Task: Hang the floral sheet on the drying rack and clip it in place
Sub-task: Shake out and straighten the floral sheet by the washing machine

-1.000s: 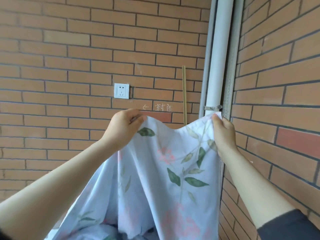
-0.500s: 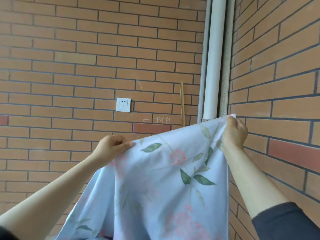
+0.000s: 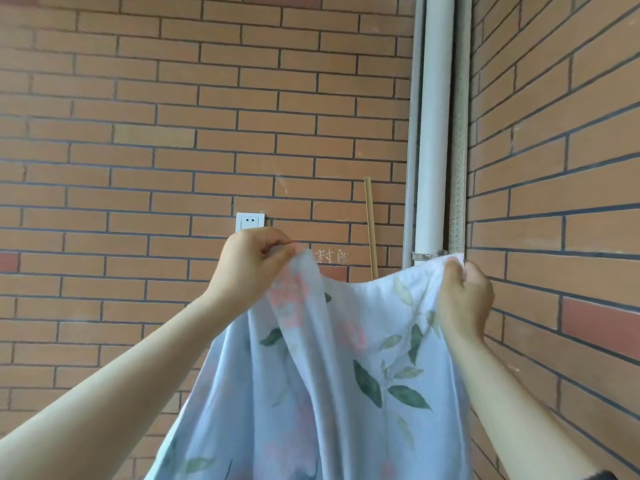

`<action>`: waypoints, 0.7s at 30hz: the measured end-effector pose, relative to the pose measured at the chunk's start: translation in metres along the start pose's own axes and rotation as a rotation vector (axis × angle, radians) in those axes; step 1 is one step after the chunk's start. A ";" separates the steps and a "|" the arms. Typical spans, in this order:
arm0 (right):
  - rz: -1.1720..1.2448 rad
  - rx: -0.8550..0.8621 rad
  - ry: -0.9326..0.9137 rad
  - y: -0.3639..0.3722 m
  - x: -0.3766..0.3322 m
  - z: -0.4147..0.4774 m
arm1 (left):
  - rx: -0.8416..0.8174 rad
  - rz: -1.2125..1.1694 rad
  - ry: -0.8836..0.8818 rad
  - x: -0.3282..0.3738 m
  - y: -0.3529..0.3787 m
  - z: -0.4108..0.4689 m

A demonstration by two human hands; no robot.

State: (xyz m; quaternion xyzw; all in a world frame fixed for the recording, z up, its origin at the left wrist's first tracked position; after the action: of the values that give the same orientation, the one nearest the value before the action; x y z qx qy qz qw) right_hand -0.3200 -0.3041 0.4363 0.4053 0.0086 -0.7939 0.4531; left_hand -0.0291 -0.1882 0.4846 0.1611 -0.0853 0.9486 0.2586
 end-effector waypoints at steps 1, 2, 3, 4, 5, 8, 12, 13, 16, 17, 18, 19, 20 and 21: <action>0.051 -0.033 0.009 0.004 -0.005 -0.005 | -0.035 0.020 -0.023 -0.004 0.004 -0.001; 0.078 -0.107 0.008 0.010 -0.009 -0.013 | -0.057 0.029 -0.046 -0.008 0.007 -0.003; 0.092 -0.216 0.009 0.018 -0.010 -0.022 | -0.069 0.029 -0.059 -0.012 0.009 -0.007; 0.108 -0.341 0.022 0.025 -0.010 -0.034 | -0.086 0.025 -0.059 -0.012 0.012 -0.011; 0.130 -0.473 0.043 0.032 -0.011 -0.047 | -0.114 0.020 -0.051 -0.011 0.015 -0.016; 0.261 -0.880 0.127 0.051 -0.021 -0.084 | -0.215 -0.011 -0.028 -0.002 0.024 -0.027; 0.377 -1.229 0.242 0.063 -0.034 -0.117 | -0.286 -0.087 -0.037 0.001 0.023 -0.029; 0.415 -1.272 0.266 0.064 -0.035 -0.121 | -0.301 -0.099 -0.032 0.003 0.022 -0.030; 0.462 -1.291 0.297 0.068 -0.034 -0.128 | -0.328 -0.106 -0.020 0.004 0.019 -0.031; 0.446 -1.253 0.285 0.068 -0.034 -0.126 | -0.328 -0.096 -0.036 0.001 0.018 -0.031; 0.422 -1.196 0.253 0.069 -0.034 -0.121 | -0.330 -0.084 -0.066 -0.006 0.017 -0.031; 0.390 -1.136 0.214 0.068 -0.035 -0.116 | -0.344 -0.073 -0.105 -0.013 0.017 -0.032; 0.357 -1.076 0.168 0.067 -0.037 -0.109 | -0.370 -0.069 -0.144 -0.021 0.017 -0.037; 0.322 -1.010 0.125 0.065 -0.038 -0.100 | -0.409 -0.080 -0.187 -0.031 0.018 -0.046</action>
State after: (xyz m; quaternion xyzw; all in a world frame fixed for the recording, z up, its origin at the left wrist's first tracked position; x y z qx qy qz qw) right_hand -0.1994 -0.2772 0.4164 0.1795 0.3545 -0.5855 0.7066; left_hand -0.0252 -0.2070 0.4289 0.1958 -0.2930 0.8815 0.3143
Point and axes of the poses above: each hand's wrist, its own z-axis towards the middle knuckle, its own y-axis out of the palm, x = y × z, the point moved 6 cm from there along z, towards the middle knuckle, and after that the axes turned 11 degrees about x, right-handed, at the moved point
